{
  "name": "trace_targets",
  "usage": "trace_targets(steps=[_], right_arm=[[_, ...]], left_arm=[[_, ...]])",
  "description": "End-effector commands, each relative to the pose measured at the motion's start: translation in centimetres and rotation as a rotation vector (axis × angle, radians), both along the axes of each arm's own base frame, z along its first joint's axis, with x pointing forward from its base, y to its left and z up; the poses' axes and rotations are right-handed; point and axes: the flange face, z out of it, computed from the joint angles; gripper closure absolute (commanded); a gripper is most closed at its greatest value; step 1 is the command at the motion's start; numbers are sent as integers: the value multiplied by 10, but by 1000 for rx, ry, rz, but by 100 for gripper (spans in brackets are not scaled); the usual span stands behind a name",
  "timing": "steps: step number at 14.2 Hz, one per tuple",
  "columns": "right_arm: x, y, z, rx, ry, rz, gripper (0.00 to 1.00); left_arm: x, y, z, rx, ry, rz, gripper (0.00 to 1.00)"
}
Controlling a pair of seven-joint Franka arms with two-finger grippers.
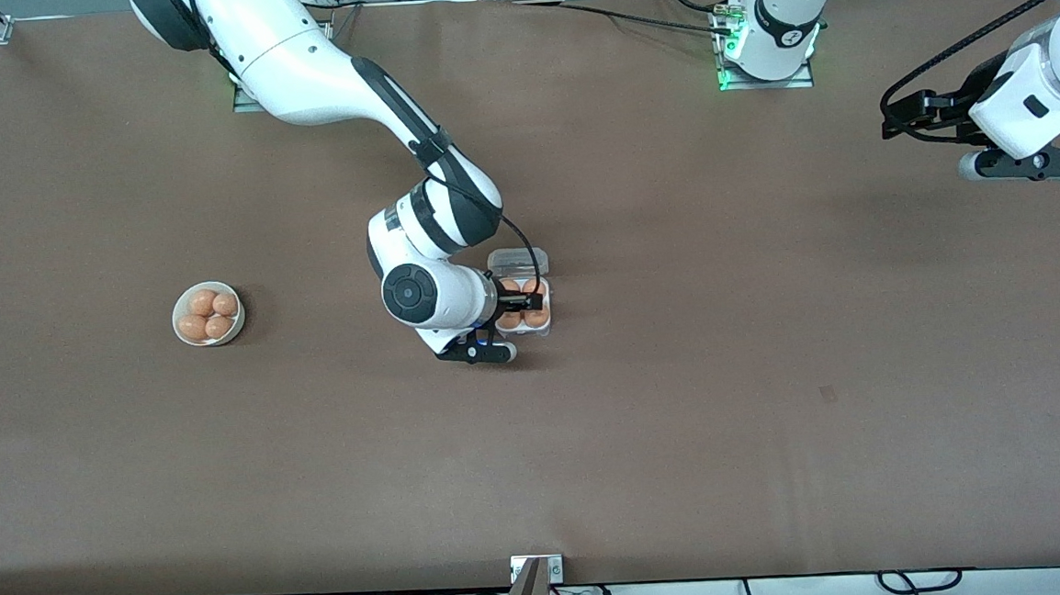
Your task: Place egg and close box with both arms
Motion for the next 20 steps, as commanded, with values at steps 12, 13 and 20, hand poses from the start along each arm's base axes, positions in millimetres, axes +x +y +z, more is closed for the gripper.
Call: trace_targets(steps=[12, 13, 20], right_arm=[[83, -229, 262, -193, -241, 102, 0], [88, -251, 270, -195, -247, 74, 0], [96, -387, 312, -188, -266, -30, 0]], left_arm=[[2, 14, 6, -19, 11, 16, 0], [2, 10, 5, -19, 12, 10, 0], [14, -14, -20, -73, 55, -24, 0]])
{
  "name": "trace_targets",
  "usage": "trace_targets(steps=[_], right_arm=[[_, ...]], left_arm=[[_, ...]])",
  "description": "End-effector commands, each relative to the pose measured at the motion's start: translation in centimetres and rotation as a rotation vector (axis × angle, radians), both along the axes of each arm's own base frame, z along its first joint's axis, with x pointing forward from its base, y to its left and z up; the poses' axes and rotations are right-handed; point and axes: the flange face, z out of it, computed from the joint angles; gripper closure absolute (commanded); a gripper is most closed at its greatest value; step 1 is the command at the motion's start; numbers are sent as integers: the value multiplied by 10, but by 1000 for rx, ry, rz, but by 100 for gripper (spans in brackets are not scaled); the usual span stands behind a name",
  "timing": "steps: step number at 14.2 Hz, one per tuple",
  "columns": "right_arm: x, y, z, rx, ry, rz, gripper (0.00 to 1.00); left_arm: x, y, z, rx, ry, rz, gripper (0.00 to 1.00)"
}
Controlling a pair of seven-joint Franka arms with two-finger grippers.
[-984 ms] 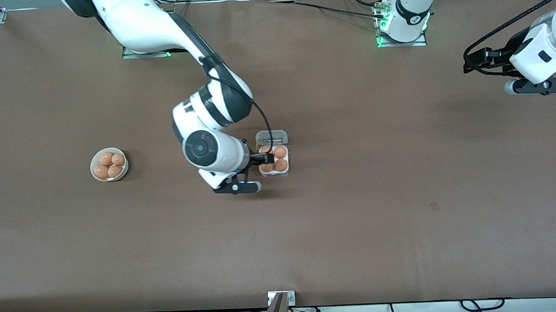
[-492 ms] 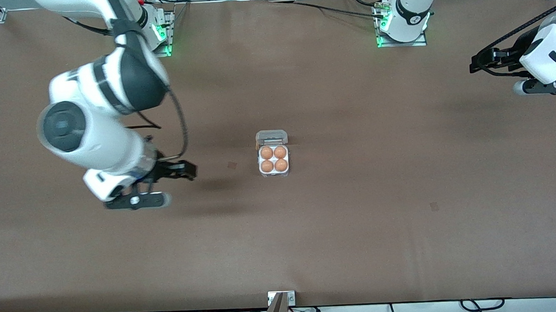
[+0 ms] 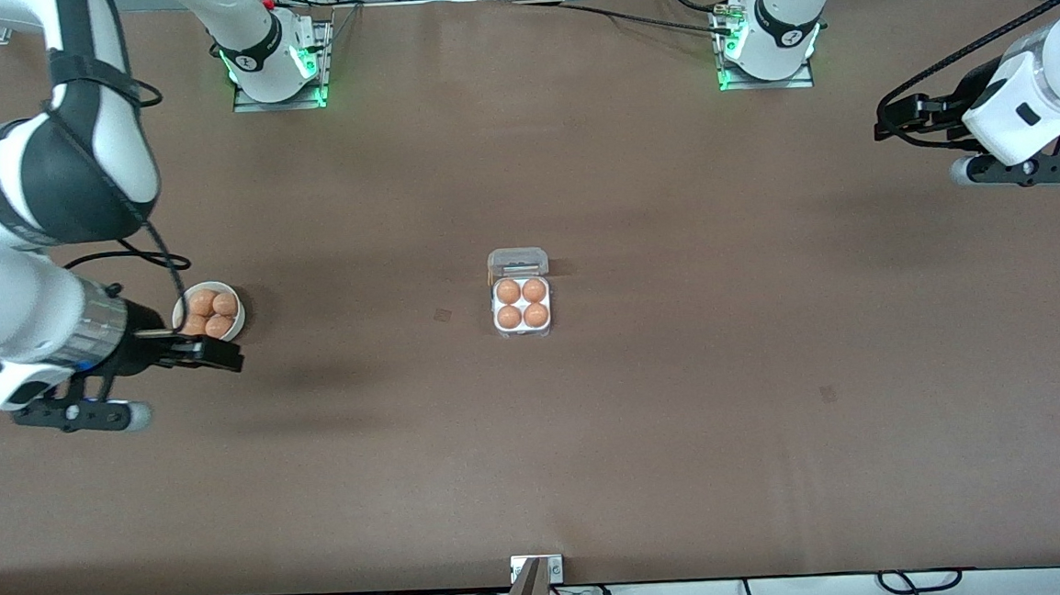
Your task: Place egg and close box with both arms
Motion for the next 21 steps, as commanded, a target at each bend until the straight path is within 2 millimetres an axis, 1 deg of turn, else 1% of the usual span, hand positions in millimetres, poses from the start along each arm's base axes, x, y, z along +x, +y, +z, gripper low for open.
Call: trace_targets(steps=[1, 2, 3, 4, 5, 6, 8, 10, 11, 13, 14, 15, 16, 17, 18, 19, 21], right_arm=[[-9, -59, 34, 11, -29, -19, 0], [-16, -75, 49, 1, -49, -35, 0], [-25, -92, 61, -30, -56, -51, 0], [-34, -106, 67, -42, -56, -62, 0], [-44, -113, 75, -28, -59, -66, 0], [-55, -127, 78, -13, -54, -64, 0], [-68, -129, 83, -87, -48, 10, 0], [-76, -128, 83, -99, -31, 27, 0], [-87, -128, 78, -98, -14, 29, 0], [-119, -127, 72, -99, -28, 31, 0], [-131, -127, 69, -121, -37, 60, 0], [-140, -128, 67, -137, -29, 84, 0], [-145, -129, 63, -136, -17, 107, 0], [-148, -129, 63, -136, -17, 117, 0], [-148, -128, 63, -136, -14, 116, 0], [-149, -128, 63, -135, -12, 107, 0], [-152, -127, 71, -133, -5, 121, 0]], left_arm=[[15, -13, -19, -53, 41, -26, 0], [20, -18, -33, -61, 63, -37, 0], [27, -18, -46, -67, 67, -44, 0], [33, -17, -57, -83, 66, -74, 0], [39, -13, -67, -98, 61, -99, 0], [47, -10, -78, -110, 49, -113, 0], [58, -7, -102, -126, 52, -135, 0], [63, -4, -110, -132, 31, -155, 0], [66, -2, -119, -134, 29, -152, 0], [72, 12, -128, -142, 20, -151, 0], [72, 18, -128, -151, 16, -165, 0], [72, 31, -129, -165, 13, -177, 0], [74, 41, -135, -176, 13, -185, 0], [77, 46, -145, -188, 10, -198, 0], [78, 49, -147, -198, 4, -215, 0], [79, 48, -156, -212, 10, -227, 0], [84, 29, -170, -292, -1, -235, 0]])
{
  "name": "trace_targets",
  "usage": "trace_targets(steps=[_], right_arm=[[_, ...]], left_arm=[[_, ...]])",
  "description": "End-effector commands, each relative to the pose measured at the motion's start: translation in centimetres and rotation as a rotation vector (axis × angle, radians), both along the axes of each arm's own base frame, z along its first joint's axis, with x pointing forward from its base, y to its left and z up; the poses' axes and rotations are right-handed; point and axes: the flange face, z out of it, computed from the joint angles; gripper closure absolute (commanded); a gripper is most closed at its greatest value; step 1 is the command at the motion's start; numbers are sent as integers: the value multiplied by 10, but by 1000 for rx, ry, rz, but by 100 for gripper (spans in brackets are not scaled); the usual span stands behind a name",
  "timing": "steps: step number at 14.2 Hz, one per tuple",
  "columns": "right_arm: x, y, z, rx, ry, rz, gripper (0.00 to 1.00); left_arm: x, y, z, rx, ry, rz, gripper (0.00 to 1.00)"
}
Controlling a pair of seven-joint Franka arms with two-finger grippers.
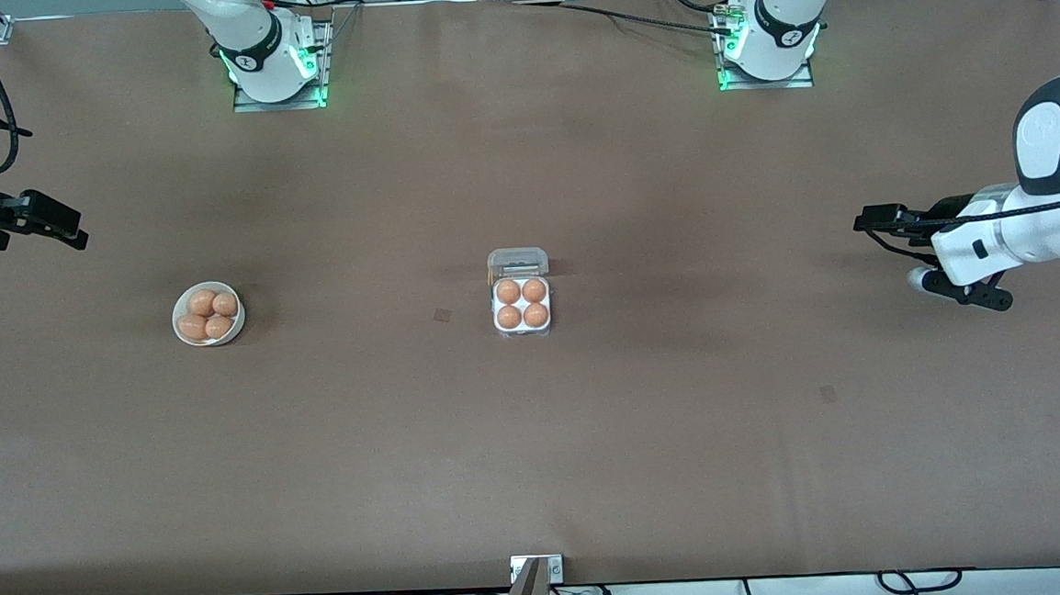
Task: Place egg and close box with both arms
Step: 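Reach the left gripper over the egg box's open lid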
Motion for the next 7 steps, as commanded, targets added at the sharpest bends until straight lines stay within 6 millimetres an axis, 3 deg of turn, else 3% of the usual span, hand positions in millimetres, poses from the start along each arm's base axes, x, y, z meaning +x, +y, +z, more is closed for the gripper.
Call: trace_targets(steps=[1, 4, 7], right_arm=[[-8, 4, 15, -16, -7, 30, 0], [-10, 4, 22, -12, -20, 16, 0], [-9, 13, 17, -11, -9, 31, 0]], left_arm=[[11, -37, -18, -105, -10, -38, 0], [21, -87, -35, -119, -56, -74, 0], [17, -176, -41, -113, -75, -33, 0]])
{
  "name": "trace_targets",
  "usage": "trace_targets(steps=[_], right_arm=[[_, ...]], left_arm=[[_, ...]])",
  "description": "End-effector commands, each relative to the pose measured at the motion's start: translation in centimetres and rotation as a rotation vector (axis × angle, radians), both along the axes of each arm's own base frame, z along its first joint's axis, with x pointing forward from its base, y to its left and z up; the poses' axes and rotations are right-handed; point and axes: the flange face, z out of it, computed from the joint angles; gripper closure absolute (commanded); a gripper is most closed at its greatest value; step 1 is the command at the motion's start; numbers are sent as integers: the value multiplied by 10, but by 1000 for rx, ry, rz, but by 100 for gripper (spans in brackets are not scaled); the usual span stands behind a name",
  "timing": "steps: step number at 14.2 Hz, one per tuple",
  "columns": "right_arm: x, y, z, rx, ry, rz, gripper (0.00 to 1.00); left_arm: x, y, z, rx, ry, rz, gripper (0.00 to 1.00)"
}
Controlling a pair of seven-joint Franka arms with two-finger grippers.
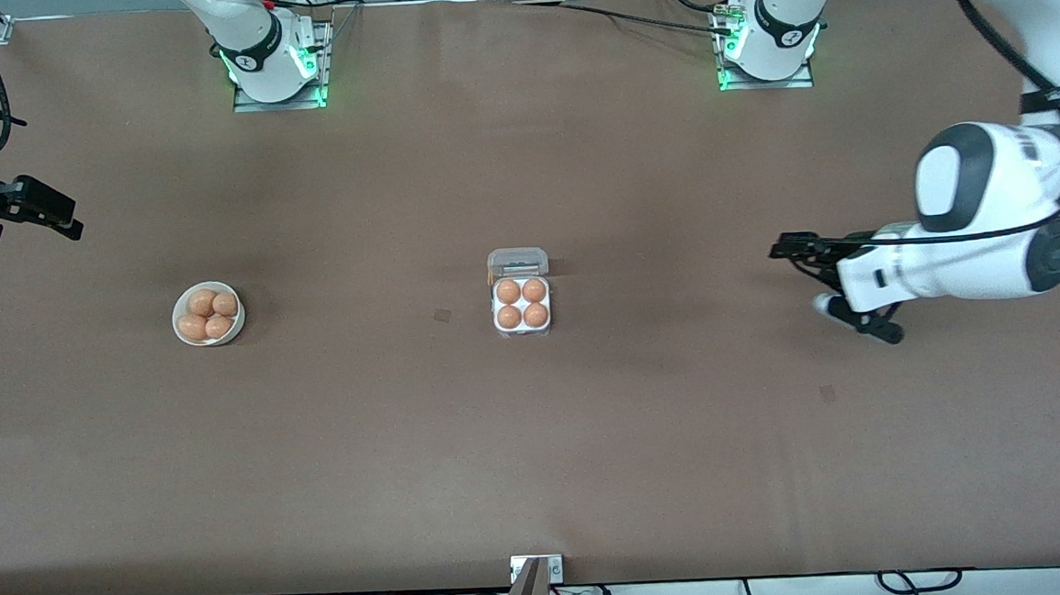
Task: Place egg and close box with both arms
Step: 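Reach the left gripper over the egg box's open lid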
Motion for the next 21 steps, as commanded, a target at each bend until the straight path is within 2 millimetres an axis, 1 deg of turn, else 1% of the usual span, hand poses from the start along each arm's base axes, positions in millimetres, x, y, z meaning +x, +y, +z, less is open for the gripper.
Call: trace_targets(steps=[1, 2, 3, 4, 5, 6, 7, 8, 9, 11, 12, 13, 14, 15, 17, 18, 20, 21], right_arm=[[-3, 6, 3, -8, 4, 14, 0], [-3, 5, 3, -7, 1, 12, 0], [-2, 4, 1, -7, 4, 11, 0], [-2, 3, 0, -7, 6, 9, 0], [-2, 3, 0, -7, 6, 9, 0], [-2, 4, 0, -5, 10, 9, 0], [-2, 4, -1, -5, 12, 9, 0], [-2, 4, 0, -5, 10, 9, 0], [-3, 3, 1, -5, 7, 7, 0], [-4, 2, 3, -7, 4, 10, 0], [-5, -1, 3, -7, 9, 18, 0], [-4, -1, 2, -7, 12, 18, 0], [-4, 1, 2, -7, 11, 21, 0], [-4, 3, 2, -7, 12, 24, 0], [-4, 5, 2, -7, 15, 27, 0], [-4, 5, 2, -8, 15, 29, 0], [-3, 5, -2, -11, 22, 31, 0], [-2, 2, -3, -11, 23, 25, 0]], left_arm=[[-6, -73, 0, 36, 8, 88, 0], [-15, -106, -3, 73, 29, 150, 0], [-21, -129, -4, 102, 44, 211, 17], [-28, -145, -4, 139, 74, 287, 49], [-34, -158, -4, 165, 93, 322, 58], [-38, -163, -2, 173, 100, 326, 86], [-46, -179, -2, 178, 104, 302, 96], [-51, -188, -3, 184, 110, 304, 99], [-56, -198, -4, 195, 118, 316, 99], [-76, -232, -4, 231, 138, 350, 100], [-89, -253, -4, 262, 153, 391, 100], [-102, -270, -7, 279, 159, 393, 100], [-116, -290, -14, 289, 161, 364, 100], [-124, -306, -22, 285, 149, 351, 100], [-129, -326, -37, 260, 115, 365, 100], [-135, -341, -46, 243, 92, 370, 100], [-148, -360, -62, 226, 59, 405, 100], [-159, -371, -69, 221, 46, 421, 100]])
